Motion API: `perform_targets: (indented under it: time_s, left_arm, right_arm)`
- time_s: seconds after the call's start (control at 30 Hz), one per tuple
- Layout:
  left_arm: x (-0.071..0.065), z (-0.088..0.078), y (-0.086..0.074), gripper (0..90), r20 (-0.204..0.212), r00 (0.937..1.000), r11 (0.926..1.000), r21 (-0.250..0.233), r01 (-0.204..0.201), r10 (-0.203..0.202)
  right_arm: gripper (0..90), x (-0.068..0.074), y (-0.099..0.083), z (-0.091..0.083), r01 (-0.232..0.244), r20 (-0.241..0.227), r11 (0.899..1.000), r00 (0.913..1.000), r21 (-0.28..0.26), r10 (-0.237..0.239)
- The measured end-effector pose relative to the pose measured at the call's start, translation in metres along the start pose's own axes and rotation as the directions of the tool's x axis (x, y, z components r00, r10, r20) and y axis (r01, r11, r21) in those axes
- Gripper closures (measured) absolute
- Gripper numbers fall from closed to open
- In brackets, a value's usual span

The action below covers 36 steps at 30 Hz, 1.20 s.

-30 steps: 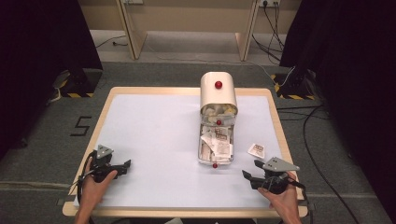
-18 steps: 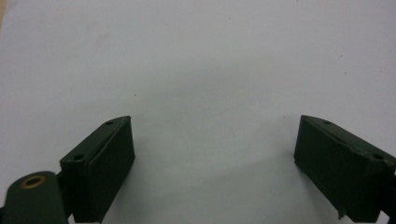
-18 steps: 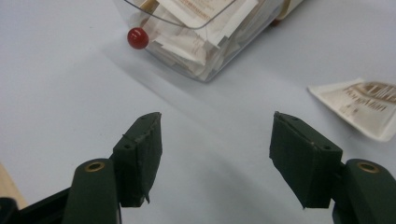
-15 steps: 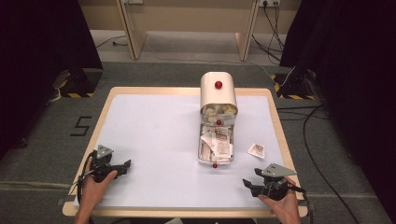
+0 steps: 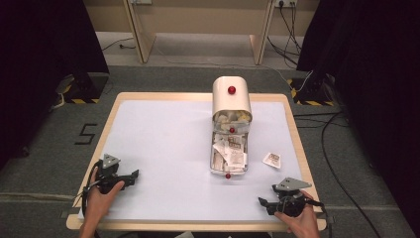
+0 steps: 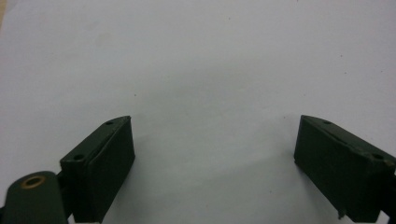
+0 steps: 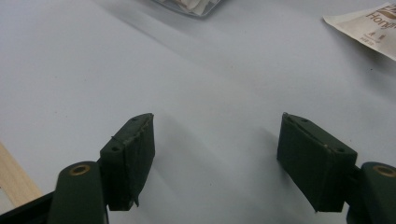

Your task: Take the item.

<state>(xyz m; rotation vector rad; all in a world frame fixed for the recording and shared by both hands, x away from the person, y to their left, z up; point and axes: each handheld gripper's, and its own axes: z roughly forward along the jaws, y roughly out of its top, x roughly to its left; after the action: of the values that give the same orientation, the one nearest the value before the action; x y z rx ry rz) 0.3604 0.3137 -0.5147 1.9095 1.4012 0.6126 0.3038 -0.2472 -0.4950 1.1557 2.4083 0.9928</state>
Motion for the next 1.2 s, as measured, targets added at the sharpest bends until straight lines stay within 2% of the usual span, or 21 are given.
perform_targets:
  time_s: [0.3, 1.2]
  left_arm:
    - [-0.0001, 0.0000, 0.0000, 11.4, -0.001, 1.0000, 1.0000, 0.000, 0.000, 0.000]
    - [-0.0001, 0.0000, 0.0000, 11.4, 0.000, 1.0000, 1.0000, 0.000, 0.000, 0.000]
  right_arm:
    - [21.5, 0.0048, -0.0043, 0.0023, 0.048, 0.014, 0.999, 0.9988, -0.009, -0.048]
    - [21.1, 0.0046, -0.0052, 0.0023, 0.046, 0.009, 0.999, 0.9989, -0.012, -0.046]
